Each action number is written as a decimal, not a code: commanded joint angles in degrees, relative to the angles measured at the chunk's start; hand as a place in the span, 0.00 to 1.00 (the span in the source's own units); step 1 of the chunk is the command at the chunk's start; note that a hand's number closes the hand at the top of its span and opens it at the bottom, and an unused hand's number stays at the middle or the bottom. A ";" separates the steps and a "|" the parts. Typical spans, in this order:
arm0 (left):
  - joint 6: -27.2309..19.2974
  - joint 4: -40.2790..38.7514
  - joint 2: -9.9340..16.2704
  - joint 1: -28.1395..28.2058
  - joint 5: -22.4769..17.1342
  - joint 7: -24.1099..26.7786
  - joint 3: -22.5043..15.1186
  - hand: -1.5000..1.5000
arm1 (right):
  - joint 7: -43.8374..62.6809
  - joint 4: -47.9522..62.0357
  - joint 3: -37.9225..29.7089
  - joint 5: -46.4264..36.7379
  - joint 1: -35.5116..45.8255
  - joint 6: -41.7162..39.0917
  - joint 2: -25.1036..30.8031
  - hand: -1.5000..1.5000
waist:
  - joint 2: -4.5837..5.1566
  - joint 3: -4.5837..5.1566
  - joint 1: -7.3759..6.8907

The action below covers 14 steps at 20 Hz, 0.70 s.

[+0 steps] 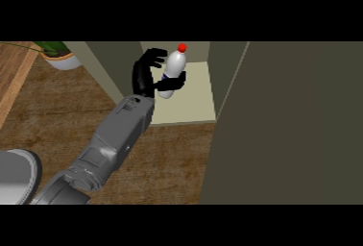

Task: Pick up the bottled water, place it into the cabinet and close the cabinet

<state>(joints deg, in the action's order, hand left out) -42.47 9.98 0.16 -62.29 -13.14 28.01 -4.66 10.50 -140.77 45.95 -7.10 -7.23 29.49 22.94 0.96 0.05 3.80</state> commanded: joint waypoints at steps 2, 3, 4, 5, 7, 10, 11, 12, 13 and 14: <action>-3.02 -5.66 0.68 -1.44 2.93 -1.50 -1.64 0.00 | -0.39 -3.41 2.00 -0.54 -1.84 -1.07 1.57 0.00 | 0.36 -0.02 0.70; -1.93 -5.43 2.01 -0.07 2.72 -0.27 -1.25 0.00 | 0.75 -3.56 -0.55 0.22 0.13 -0.86 0.71 0.00 | 0.43 0.02 0.00; -3.03 -5.66 0.53 0.80 3.06 1.13 -1.46 0.00 | -1.11 -1.81 1.79 -0.25 -0.78 -0.93 0.41 0.00 | 0.53 0.01 0.52; -4.25 -6.39 1.16 -1.82 3.38 -1.92 -1.59 0.00 | 2.02 -5.19 2.78 -3.21 -1.92 0.05 1.51 0.00 | 0.06 0.06 0.52; -4.52 -6.76 1.95 0.06 3.25 -0.60 -1.25 0.00 | 0.49 -3.84 3.02 -1.83 -1.76 -0.49 1.54 0.00 | 0.36 0.07 0.68; -4.68 -6.21 1.94 -0.37 2.88 0.06 -0.50 0.00 | 0.71 -4.57 2.17 -1.55 -0.31 -0.29 0.96 0.00 | 0.61 0.11 1.06; -6.28 -7.11 1.36 -2.17 3.75 -1.62 -1.20 0.00 | -0.30 -3.62 0.76 -0.22 -0.40 -1.32 2.23 0.00 | 0.49 0.02 0.70; -5.73 -6.92 0.66 -1.18 3.65 -1.03 -1.04 0.00 | -1.61 -2.77 2.50 -0.79 -1.59 -0.89 1.83 0.00 | 0.36 0.01 0.61; -4.81 -6.74 1.50 -2.21 3.44 -1.42 -0.76 0.00 | 1.95 -4.81 1.59 -1.21 -0.19 -0.44 1.64 0.00 | 0.58 0.11 1.06; -3.63 -5.10 1.95 0.82 2.80 1.71 0.00 0.00 | -1.27 -3.78 0.76 0.18 -2.03 -0.41 2.24 0.00 | 0.35 0.03 0.28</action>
<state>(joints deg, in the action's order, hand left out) -46.78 4.65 0.14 -63.98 -9.73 27.83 -5.74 9.26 -140.78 46.07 -6.14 -7.14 29.44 23.87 1.21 0.07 4.65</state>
